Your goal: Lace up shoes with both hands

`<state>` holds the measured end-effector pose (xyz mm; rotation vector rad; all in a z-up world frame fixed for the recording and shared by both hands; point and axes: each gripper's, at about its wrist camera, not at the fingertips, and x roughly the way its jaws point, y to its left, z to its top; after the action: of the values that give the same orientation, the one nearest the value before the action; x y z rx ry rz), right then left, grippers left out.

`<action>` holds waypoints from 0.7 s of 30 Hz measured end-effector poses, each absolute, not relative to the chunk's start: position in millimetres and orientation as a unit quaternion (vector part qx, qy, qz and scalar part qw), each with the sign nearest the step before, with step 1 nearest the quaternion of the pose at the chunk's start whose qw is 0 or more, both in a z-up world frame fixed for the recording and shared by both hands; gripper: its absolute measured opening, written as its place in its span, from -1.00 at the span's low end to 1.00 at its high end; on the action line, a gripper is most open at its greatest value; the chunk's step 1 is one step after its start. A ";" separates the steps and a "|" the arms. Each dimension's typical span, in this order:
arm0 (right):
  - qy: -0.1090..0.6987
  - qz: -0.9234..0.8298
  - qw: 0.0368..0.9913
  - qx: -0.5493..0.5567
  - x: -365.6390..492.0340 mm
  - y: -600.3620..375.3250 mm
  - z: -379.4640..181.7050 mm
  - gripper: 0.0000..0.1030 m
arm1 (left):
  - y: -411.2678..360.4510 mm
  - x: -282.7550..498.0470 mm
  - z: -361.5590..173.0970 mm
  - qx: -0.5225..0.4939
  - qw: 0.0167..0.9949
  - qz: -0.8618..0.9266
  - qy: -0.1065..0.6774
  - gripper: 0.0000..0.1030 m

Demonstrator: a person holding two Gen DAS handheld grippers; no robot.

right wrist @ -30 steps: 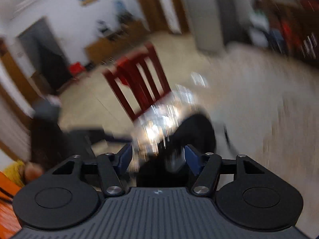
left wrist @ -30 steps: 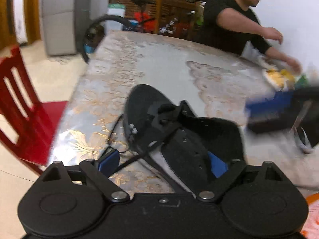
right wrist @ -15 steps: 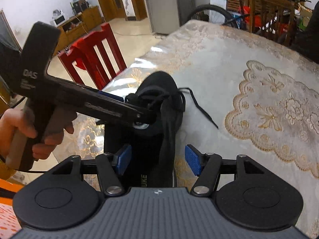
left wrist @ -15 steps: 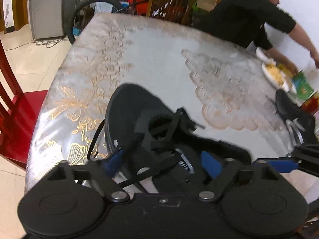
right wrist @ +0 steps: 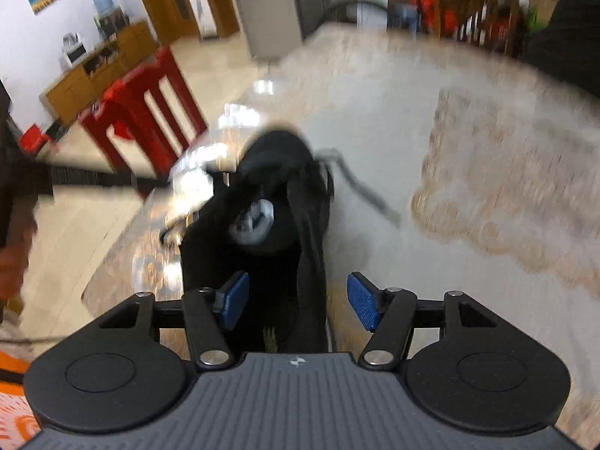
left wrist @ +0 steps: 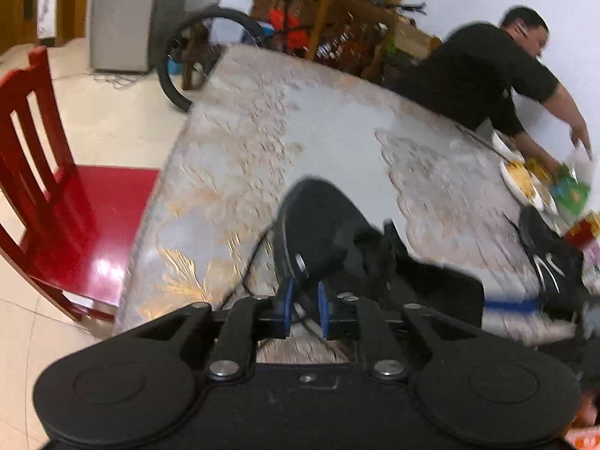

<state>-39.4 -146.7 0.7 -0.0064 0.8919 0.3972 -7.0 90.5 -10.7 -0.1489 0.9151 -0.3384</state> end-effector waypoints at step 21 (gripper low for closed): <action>0.444 0.307 0.820 0.190 29.5 -121.1 10.0 -0.89 | 70.2 -19.1 -32.5 -0.050 0.911 -0.203 0.356 0.02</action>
<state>29.5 -121.1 10.0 0.4044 0.9456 0.6542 -19.1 70.2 -32.5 -0.1023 0.7342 -0.4178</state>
